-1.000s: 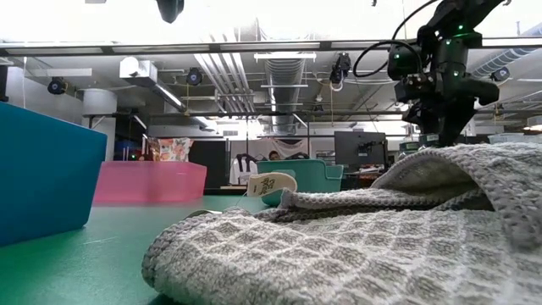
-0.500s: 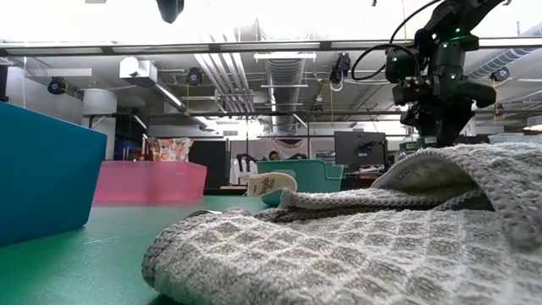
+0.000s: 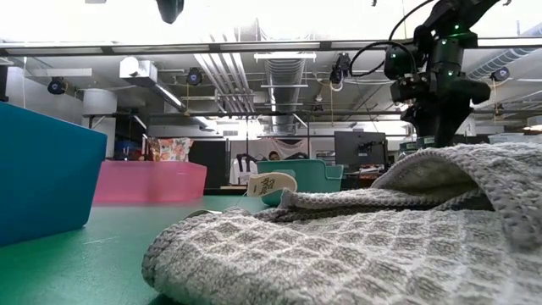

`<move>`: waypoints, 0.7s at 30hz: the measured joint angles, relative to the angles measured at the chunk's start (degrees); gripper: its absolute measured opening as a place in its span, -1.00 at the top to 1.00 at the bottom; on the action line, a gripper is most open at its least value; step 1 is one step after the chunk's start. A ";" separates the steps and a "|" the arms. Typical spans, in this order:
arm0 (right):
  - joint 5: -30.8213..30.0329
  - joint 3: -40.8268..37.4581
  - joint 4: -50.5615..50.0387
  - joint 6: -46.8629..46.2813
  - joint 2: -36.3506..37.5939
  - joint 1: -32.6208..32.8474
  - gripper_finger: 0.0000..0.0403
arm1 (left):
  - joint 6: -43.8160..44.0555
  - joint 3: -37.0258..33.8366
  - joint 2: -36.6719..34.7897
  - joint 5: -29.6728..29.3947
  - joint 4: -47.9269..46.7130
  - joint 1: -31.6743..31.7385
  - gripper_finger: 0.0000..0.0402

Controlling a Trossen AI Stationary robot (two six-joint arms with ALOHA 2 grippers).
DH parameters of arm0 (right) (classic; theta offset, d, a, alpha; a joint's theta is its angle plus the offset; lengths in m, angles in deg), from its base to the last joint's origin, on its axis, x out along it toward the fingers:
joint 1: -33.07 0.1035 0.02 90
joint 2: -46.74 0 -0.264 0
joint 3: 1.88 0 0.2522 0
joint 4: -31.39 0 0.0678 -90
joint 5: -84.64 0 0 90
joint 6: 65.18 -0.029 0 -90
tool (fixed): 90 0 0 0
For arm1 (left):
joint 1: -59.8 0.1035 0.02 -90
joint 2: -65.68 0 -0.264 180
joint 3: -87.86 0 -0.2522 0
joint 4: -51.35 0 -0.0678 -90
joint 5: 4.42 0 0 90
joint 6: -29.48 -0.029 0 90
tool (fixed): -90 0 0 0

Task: Sort spices by type
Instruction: Put the green seasoning bottle into the blue bin, then put the red seasoning can into the dark blue bin

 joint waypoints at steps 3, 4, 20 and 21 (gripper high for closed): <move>-2.19 1.14 -0.12 -2.61 0.07 0.02 -0.25 | -0.02 0.00 0.00 0.00 0.00 0.00 0.61; -3.12 1.55 -0.11 -3.38 0.09 0.02 -0.24 | 0.00 0.00 0.00 0.00 0.00 0.00 0.61; -5.38 14.66 -12.65 -13.18 0.11 0.02 -0.36 | 0.32 0.00 0.00 0.10 -0.02 0.00 0.61; -5.36 15.99 -13.56 -14.36 0.11 0.02 -0.37 | 0.72 0.00 -0.01 0.12 -0.02 0.00 0.61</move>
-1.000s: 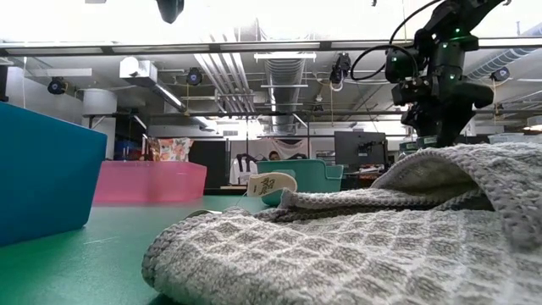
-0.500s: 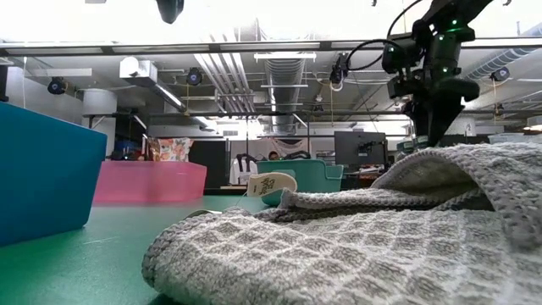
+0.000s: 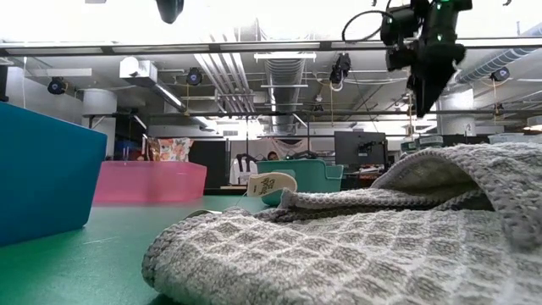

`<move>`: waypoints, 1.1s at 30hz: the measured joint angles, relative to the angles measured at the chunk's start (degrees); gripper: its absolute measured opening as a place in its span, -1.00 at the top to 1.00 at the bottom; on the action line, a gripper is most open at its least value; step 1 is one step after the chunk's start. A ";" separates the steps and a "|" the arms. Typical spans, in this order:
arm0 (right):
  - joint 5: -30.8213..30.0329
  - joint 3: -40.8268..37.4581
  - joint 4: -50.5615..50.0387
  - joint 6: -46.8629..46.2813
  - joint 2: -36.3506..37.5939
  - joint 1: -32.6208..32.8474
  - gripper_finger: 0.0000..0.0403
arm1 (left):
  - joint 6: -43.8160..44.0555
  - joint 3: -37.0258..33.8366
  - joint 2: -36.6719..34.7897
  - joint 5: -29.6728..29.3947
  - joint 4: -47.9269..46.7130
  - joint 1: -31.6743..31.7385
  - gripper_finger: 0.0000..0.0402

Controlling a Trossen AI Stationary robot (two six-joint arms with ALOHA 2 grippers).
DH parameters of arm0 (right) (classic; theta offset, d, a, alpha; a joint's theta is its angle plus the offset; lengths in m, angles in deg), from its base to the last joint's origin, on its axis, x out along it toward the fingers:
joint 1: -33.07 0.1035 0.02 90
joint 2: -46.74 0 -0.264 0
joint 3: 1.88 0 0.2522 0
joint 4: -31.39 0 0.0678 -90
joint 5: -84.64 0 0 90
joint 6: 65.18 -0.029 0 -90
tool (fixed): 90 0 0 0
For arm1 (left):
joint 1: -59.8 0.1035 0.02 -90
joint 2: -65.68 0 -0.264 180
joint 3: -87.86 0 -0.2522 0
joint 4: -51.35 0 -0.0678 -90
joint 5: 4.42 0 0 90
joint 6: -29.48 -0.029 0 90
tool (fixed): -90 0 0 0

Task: Sort spices by type
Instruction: Put the red seasoning can into the dark blue bin

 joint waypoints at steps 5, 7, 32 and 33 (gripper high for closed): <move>1.65 6.32 -4.86 -10.42 0.37 0.85 -0.36 | 1.38 0.00 -0.14 1.76 0.00 0.00 0.61; 3.31 7.65 -4.92 -14.59 1.20 1.90 -0.33 | 1.05 0.00 -0.15 2.20 -0.02 0.00 0.61; -5.86 7.02 1.97 -69.73 -11.74 18.18 0.95 | -6.89 0.00 0.32 4.71 -0.06 0.00 0.61; -5.85 7.02 0.89 -70.24 -12.83 18.41 0.95 | -6.89 0.00 0.30 4.71 -0.07 0.00 0.61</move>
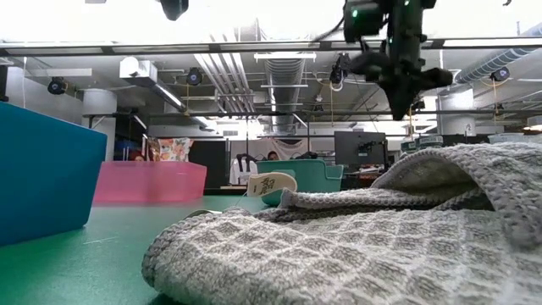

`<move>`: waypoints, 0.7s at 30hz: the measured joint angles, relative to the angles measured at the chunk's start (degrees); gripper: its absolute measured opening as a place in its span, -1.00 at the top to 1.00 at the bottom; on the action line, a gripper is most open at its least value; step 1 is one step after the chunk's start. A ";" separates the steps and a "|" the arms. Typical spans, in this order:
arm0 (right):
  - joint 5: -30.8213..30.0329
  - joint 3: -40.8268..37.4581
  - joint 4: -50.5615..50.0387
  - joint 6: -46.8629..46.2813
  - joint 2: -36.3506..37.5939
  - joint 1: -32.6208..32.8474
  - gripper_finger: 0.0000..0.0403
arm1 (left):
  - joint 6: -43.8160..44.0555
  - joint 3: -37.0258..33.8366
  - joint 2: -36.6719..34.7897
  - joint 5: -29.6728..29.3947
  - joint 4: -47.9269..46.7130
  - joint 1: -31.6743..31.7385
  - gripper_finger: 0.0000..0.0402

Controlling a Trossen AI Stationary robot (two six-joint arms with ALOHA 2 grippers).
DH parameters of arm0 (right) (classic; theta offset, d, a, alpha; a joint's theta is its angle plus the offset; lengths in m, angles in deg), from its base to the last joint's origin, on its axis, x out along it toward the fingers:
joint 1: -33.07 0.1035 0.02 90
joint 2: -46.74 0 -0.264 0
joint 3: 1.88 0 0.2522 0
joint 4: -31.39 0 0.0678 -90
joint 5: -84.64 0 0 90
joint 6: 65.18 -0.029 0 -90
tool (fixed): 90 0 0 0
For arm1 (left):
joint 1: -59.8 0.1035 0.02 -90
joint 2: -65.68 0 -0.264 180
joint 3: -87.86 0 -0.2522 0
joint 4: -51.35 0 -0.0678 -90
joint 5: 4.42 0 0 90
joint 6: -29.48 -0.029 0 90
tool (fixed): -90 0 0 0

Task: Sort spices by type
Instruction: Put the red seasoning can into the dark blue bin

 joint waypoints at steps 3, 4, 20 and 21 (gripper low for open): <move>-1.08 0.00 -3.22 -1.01 -2.96 0.69 0.96 | -0.37 0.00 -0.14 0.18 -0.19 0.00 0.61; -2.08 0.00 -4.32 -1.01 -3.77 0.97 0.96 | -0.64 0.00 -0.14 0.20 -0.44 0.00 0.61; -6.69 0.00 -11.05 0.87 -6.91 2.73 0.96 | -3.12 0.00 -0.36 0.26 -2.72 0.00 0.61; -6.71 0.00 -11.58 1.45 -6.91 2.73 0.96 | -3.17 0.00 -0.36 0.26 -2.73 0.00 0.61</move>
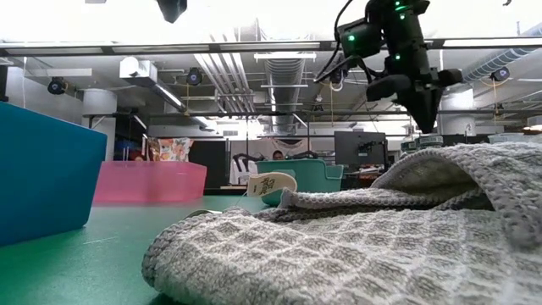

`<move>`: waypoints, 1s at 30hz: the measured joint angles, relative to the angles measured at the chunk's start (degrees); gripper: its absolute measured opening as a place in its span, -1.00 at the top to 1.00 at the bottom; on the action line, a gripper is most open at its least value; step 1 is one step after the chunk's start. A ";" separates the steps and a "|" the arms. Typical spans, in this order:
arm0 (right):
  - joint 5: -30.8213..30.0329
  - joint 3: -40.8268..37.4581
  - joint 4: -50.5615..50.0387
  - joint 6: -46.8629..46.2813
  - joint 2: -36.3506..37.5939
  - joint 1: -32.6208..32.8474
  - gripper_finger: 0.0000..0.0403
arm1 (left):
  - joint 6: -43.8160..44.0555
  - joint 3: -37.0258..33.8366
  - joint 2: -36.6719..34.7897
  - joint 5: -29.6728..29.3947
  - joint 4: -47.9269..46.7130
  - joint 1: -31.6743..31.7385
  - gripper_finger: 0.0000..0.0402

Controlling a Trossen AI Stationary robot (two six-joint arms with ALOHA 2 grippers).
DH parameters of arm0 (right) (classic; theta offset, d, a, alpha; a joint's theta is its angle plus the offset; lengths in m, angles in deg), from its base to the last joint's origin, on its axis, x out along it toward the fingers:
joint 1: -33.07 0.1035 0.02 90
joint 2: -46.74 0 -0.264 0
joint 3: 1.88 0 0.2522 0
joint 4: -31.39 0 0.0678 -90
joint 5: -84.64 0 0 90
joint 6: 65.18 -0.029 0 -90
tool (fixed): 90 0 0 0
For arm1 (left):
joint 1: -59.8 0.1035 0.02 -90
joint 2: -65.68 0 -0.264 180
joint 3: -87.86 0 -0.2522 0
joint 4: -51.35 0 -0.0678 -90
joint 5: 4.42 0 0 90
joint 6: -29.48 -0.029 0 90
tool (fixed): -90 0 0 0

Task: Sort spices by type
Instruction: Put the red seasoning can into the dark blue bin

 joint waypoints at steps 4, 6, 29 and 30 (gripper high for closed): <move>2.62 0.17 -0.08 -0.28 1.88 0.98 0.96 | 0.40 0.00 -0.05 0.02 0.02 0.00 0.61; 4.77 0.94 -0.27 -1.34 3.89 2.05 0.96 | 1.67 0.00 -0.15 0.04 0.06 0.00 0.61; 12.28 4.76 9.13 -43.86 14.56 43.57 0.95 | -0.70 -0.02 1.20 0.17 -1.26 -0.13 0.61; 12.85 4.76 9.12 -46.16 14.35 45.03 0.95 | -0.81 -0.02 1.25 0.17 -1.25 -0.13 0.61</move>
